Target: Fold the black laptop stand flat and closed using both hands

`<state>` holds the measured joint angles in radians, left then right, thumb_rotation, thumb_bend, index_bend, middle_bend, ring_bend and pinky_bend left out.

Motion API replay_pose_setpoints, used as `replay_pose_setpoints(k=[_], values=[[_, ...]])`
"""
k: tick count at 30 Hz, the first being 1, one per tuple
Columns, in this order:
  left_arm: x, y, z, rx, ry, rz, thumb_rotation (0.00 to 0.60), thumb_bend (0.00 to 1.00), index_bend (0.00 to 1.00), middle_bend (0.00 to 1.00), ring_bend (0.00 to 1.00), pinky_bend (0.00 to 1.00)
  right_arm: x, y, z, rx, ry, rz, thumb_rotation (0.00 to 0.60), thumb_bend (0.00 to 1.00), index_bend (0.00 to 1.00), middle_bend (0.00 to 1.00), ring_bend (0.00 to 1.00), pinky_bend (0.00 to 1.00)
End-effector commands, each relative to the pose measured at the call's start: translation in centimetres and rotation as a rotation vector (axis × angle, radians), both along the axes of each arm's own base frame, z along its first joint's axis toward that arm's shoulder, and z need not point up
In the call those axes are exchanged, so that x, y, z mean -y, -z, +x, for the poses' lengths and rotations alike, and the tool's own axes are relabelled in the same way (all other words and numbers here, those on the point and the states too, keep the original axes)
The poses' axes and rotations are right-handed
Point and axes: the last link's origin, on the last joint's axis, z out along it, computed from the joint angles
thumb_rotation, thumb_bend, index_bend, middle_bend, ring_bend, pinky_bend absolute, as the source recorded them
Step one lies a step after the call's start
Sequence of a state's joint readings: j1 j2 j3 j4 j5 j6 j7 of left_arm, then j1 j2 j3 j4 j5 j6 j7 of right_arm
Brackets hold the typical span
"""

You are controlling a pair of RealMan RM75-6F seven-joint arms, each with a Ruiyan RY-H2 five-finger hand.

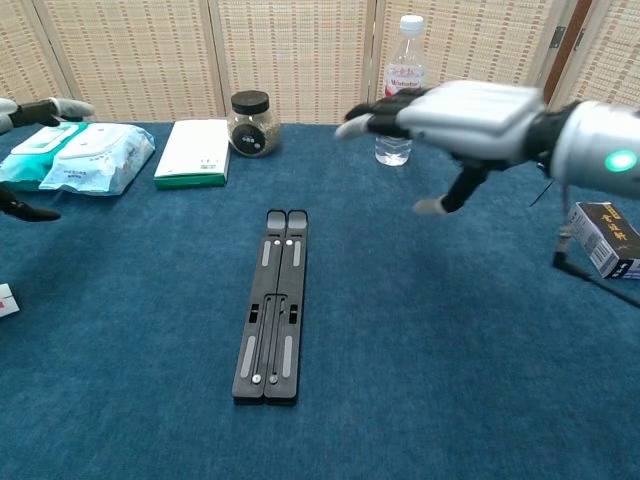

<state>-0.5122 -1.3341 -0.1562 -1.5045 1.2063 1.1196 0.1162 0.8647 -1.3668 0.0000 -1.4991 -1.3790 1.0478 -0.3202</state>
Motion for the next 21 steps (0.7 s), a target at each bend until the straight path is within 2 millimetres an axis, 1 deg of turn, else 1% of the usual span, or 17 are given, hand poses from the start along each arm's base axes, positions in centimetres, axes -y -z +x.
replay_pose_setpoints(k=[1, 4, 7, 12, 17, 21], values=[[0.5, -1.1, -1.0, -0.02, -0.031, 0.051, 0.6, 0.15, 0.0, 0.08, 0.08, 0.0, -1.5, -5.7, -4.0, 0.029, 0.17, -0.187, 0.6, 0.19, 0.0, 0.0, 0.0, 0.0], [1.3, -2.2, -1.7, -0.031, -0.049, 0.111, 0.6, 0.15, 0.0, 0.08, 0.08, 0.0, -3.0, -8.2, -6.3, 0.038, 0.248, -0.254, 0.6, 0.19, 0.0, 0.0, 0.0, 0.0], [2.4, -3.2, -2.7, -0.046, -0.077, 0.162, 0.6, 0.15, 0.0, 0.08, 0.08, 0.0, -4.6, -9.9, -8.6, 0.04, 0.315, -0.302, 0.6, 0.19, 0.0, 0.0, 0.0, 0.0], [4.8, -4.7, -4.0, -0.098, -0.105, 0.221, 0.6, 0.15, 0.0, 0.08, 0.08, 0.0, -7.2, -11.5, -11.7, 0.061, 0.405, -0.363, 0.6, 0.19, 0.0, 0.0, 0.0, 0.0], [7.6, -6.0, -4.7, -0.117, -0.124, 0.278, 0.6, 0.15, 0.0, 0.08, 0.08, 0.0, -10.1, -12.9, -13.8, 0.082, 0.471, -0.426, 0.6, 0.18, 0.0, 0.0, 0.0, 0.0], [9.9, -6.5, -4.7, -0.112, -0.13, 0.298, 0.6, 0.15, 0.0, 0.08, 0.08, 0.0, -12.3, -13.3, -15.4, 0.097, 0.536, -0.451, 0.6, 0.18, 0.0, 0.0, 0.0, 0.0]])
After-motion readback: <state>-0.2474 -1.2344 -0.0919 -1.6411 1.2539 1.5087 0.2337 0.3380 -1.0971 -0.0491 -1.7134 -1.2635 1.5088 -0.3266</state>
